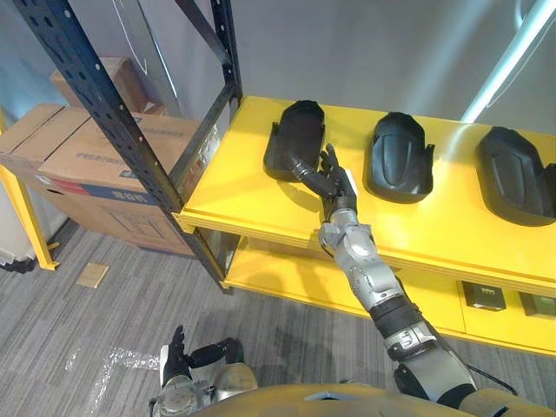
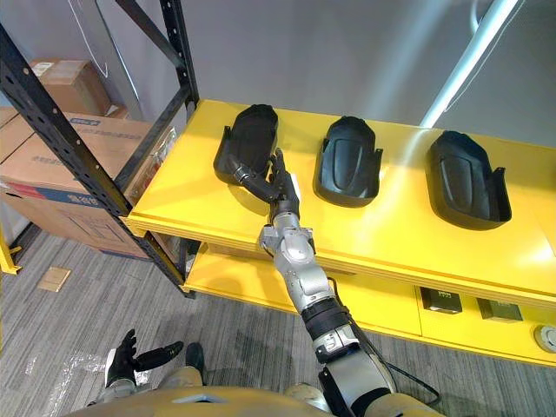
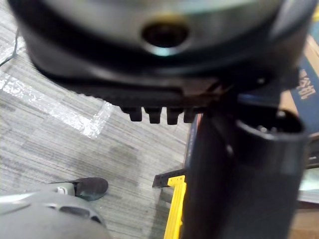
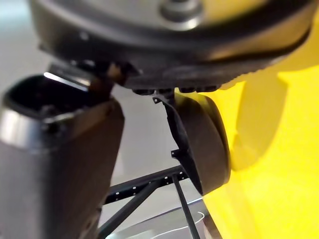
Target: Walk over and take three plastic housings, then place them on the shelf
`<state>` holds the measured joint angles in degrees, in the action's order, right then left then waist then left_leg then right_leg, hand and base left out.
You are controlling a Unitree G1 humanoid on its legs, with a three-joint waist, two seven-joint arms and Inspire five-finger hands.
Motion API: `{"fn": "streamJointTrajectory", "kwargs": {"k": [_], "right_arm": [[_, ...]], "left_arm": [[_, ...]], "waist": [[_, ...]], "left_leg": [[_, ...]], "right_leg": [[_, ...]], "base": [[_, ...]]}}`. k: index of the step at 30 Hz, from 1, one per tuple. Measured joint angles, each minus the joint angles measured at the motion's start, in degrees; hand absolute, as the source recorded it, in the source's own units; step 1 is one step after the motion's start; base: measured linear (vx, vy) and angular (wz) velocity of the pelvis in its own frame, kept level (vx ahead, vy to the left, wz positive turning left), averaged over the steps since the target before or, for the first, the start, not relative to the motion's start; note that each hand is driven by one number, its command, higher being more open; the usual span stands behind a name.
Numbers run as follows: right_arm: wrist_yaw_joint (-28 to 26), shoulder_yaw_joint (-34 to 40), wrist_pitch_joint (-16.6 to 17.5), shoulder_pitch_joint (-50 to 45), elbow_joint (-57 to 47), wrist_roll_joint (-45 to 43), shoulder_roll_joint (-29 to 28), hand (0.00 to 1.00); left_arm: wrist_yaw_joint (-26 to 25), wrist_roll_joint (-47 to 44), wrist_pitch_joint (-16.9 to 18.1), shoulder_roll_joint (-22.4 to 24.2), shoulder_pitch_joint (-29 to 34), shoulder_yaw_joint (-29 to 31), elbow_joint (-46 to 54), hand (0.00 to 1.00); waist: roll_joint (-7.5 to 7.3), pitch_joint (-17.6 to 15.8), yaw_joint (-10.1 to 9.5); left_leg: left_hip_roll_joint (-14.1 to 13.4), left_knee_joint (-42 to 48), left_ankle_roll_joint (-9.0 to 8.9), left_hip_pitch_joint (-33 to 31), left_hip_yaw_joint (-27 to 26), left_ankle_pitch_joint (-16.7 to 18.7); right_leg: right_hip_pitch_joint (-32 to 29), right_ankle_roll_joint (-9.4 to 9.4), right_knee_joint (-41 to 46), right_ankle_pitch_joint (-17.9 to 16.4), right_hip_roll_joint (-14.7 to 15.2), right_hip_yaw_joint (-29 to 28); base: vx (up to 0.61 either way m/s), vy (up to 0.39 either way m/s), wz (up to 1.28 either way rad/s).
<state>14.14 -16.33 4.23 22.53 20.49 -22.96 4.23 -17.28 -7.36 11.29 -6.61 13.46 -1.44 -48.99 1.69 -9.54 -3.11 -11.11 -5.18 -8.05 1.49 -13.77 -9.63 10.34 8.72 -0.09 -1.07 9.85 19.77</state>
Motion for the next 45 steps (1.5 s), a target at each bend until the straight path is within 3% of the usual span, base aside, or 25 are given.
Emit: {"fn": "streamJointTrajectory", "kwargs": {"k": [16, 20, 22, 25, 27, 28, 31, 34, 37, 39, 45], "right_arm": [[-0.2, 0.1, -0.1, 1.6, 1.9, -0.3, 0.1, 1.0], [3.0, 0.2, -0.5, 1.6, 0.4, 6.1, 0.6, 1.0], [4.6, 1.4, -1.5, 0.6, -4.7, 9.2, 0.8, 1.0], [6.8, 6.1, -1.4, -2.0, -22.1, 13.4, 4.3, 1.0], [7.3, 8.6, -0.2, -3.7, -28.4, 14.3, 5.3, 1.0], [8.0, 13.6, 2.7, -8.3, -36.6, 16.1, 6.7, 1.0], [10.9, 22.3, 5.1, -16.8, -41.6, 21.3, 8.5, 1.0], [14.0, 28.5, 5.2, -24.4, -37.7, 25.3, 9.5, 1.0], [20.5, 33.5, 4.4, -31.8, -26.8, 30.6, 8.5, 1.0], [23.8, 36.3, 3.7, -37.8, -17.4, 32.3, 5.1, 1.0], [24.3, 37.6, 7.8, -46.5, 8.0, 25.6, -3.5, 1.0]], "left_arm": [[0.0, 0.0, 0.0, 0.0, -0.1, 0.0, 0.0, 1.0], [0.2, 0.1, 0.0, 0.0, -0.6, 0.0, 0.0, 1.0], [0.3, 0.1, 0.0, -0.2, -1.3, 0.0, 0.0, 1.0], [0.3, 0.5, 0.0, -0.6, -1.7, 0.1, 0.0, 1.0], [0.4, 0.8, 0.0, -0.7, -1.6, 1.0, 0.0, 1.0], [0.2, 0.8, -0.3, -0.5, -1.6, 2.4, 0.0, 1.0], [-2.9, 0.5, -0.3, -0.4, -1.6, 3.9, -0.3, 1.0], [-5.5, -1.3, -0.2, 0.0, -1.6, 4.3, -1.5, 1.0], [-7.8, -1.6, 0.7, 1.0, -1.6, 5.5, -2.9, 1.0], [-8.1, -6.3, 2.5, 1.6, -1.0, 6.3, -2.9, 1.0], [-4.7, -10.3, 2.1, 2.5, 1.8, 8.2, -3.8, 1.0]], "waist": [[-0.12, -0.3, -0.11], [-0.34, -0.4, -0.7], [-0.61, -0.5, -1.12], [-1.4, -0.7, -0.69], [-1.88, -0.6, 0.15], [-2.51, -0.5, 0.99], [-3.43, 0.0, 3.36], [-3.87, 0.2, 5.07], [-3.64, 0.3, 6.75], [-3.15, 0.6, 7.6], [-1.53, 1.0, 8.34]], "left_leg": [[0.0, 0.0, -0.03, 0.7, -0.1, 0.1], [-0.4, 0.0, 0.18, 0.7, -1.2, 0.1], [-0.8, 0.0, 0.15, 0.5, -2.0, 0.0], [-0.8, 0.0, 0.2, 0.8, -3.6, -0.2], [-0.8, 0.2, 0.19, 1.3, -4.5, -0.2], [-0.9, 0.2, 0.19, 2.2, -5.9, -0.2], [-1.4, 0.0, -0.31, 2.6, -8.2, 0.4], [-1.8, 0.0, -0.87, 3.4, -10.2, 1.1], [-2.1, 0.0, -0.86, 4.0, -12.1, 1.2], [-2.4, 0.0, -0.58, 4.1, -12.7, 1.4], [-2.4, 0.0, -1.44, 6.1, -16.0, 2.4]], "right_leg": [[0.7, 0.01, -0.1, -0.1, 0.0, 0.0], [-0.1, 0.0, 0.0, -0.1, -0.2, -1.2], [-0.6, -0.06, 0.0, 0.2, -0.4, -2.0], [-1.3, -0.06, 0.1, 0.4, -0.3, -4.0], [-1.4, -0.05, 0.3, 0.4, -0.2, -4.6], [-1.6, -0.05, 0.9, 0.4, -0.1, -5.5], [-2.8, -0.05, 1.3, 0.4, -0.4, -7.4], [-4.0, -0.17, 1.8, 0.4, -0.6, -9.4], [-5.2, -0.22, 2.1, 0.1, -0.9, -11.0], [-5.5, -0.22, 2.1, 0.1, -1.1, -11.4], [-5.4, -0.3, 2.0, 0.4, -1.1, -14.1]], "base": [[0.0, 0.0, 0.0], [0.0, -0.002, -0.11], [0.04, -0.017, -0.22], [0.04, -0.013, -0.21], [0.01, -0.006, -0.23], [-0.01, -0.006, -0.31], [-0.05, -0.006, -0.34], [-0.08, -0.001, -0.46], [-0.06, -0.005, -0.28], [0.01, -0.011, -0.08], [0.07, 0.012, -0.25]]}}
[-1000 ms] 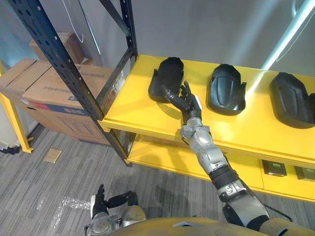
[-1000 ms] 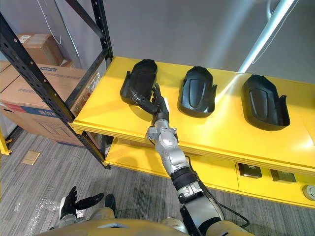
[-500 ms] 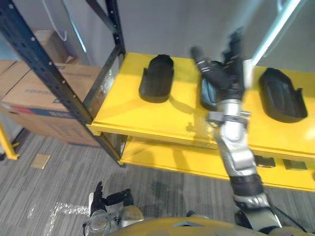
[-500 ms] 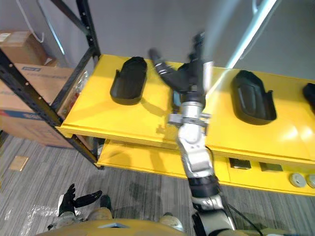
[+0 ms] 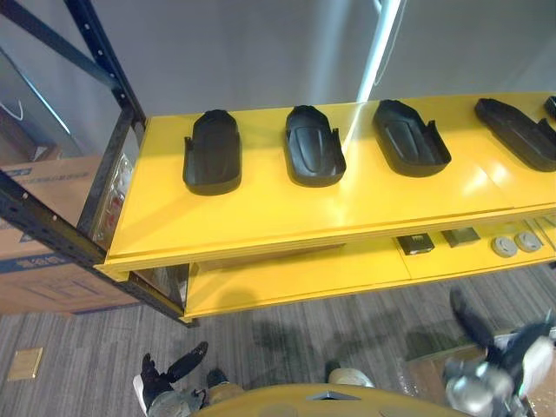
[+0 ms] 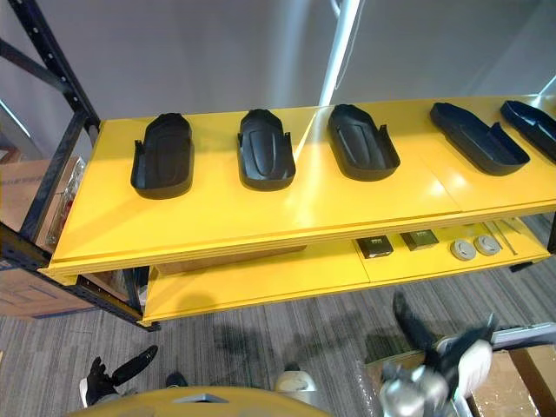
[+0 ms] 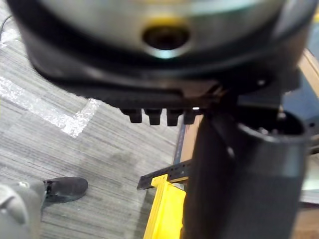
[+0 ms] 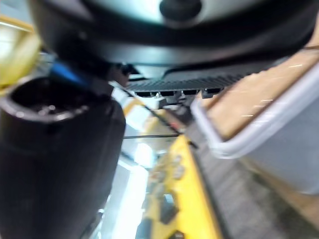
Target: Walk over and take three plastic housings, then place them on the shelf
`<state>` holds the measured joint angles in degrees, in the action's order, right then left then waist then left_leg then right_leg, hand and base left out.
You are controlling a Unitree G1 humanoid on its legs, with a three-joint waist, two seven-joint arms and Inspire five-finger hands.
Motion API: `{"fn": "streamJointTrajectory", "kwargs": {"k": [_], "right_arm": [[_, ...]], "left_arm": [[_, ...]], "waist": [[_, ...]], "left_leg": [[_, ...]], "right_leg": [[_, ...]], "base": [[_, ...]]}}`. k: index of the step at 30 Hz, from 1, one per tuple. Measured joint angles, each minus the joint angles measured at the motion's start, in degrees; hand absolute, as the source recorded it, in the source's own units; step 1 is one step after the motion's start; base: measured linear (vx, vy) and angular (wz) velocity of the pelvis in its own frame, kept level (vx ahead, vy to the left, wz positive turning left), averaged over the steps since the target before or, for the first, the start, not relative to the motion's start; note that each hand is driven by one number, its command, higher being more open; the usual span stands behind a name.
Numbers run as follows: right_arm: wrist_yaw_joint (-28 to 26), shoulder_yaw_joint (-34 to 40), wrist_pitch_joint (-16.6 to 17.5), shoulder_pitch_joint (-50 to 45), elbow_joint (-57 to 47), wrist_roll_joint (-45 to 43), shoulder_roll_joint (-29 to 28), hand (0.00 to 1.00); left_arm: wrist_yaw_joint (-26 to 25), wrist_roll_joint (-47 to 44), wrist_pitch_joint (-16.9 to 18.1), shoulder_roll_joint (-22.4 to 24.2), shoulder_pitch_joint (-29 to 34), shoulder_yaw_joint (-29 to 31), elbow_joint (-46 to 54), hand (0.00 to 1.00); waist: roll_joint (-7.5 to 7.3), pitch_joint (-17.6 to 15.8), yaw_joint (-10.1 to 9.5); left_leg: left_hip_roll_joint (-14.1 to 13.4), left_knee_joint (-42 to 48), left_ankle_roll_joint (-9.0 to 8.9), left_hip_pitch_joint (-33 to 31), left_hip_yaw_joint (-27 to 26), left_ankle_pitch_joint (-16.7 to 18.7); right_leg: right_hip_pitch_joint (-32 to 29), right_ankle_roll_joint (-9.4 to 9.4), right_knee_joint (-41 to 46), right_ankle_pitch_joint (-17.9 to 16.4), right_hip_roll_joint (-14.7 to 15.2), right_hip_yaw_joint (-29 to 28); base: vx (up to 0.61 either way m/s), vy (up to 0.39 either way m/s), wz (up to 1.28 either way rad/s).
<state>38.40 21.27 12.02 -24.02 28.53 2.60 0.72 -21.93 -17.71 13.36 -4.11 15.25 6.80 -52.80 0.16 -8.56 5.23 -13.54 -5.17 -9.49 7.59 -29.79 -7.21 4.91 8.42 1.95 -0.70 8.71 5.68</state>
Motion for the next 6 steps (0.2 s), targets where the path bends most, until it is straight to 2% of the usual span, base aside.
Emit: {"fn": "streamJointTrajectory", "kwargs": {"k": [1, 4, 6], "right_arm": [[-0.8, 0.1, 0.0, 0.1, 2.8, -1.1, -0.1, 1.0], [-7.9, 1.2, -1.1, 2.7, 16.6, -7.1, -0.1, 1.0], [-12.8, 1.9, -3.3, 6.4, 23.5, -9.8, -0.1, 1.0]], "left_arm": [[0.4, 0.2, -0.2, -0.1, -0.1, 0.0, -0.4, 1.0], [3.1, 0.1, -1.7, -0.3, -1.3, 0.0, -2.2, 1.0], [7.3, -3.3, -2.3, -0.3, -1.9, -0.1, -3.4, 1.0]], "waist": [[-0.01, 0.0, 0.12], [0.05, 0.0, -0.22], [0.03, 0.0, -0.4]], "left_leg": [[0.0, 0.0, 0.01, 0.2, -0.1, 0.0], [0.0, 0.0, -0.02, 1.6, -0.2, 0.3], [0.0, 0.0, -0.04, 2.0, -0.1, 0.3]], "right_leg": [[0.2, 0.03, 0.0, 0.0, 0.0, 0.0], [1.2, -0.13, -0.2, -0.2, 0.0, 0.0], [1.7, -0.14, -0.2, -0.2, 0.0, 0.0]], "base": [[0.07, 0.013, -0.15], [0.03, 0.002, -0.04], [0.0, 0.0, 0.0]]}}
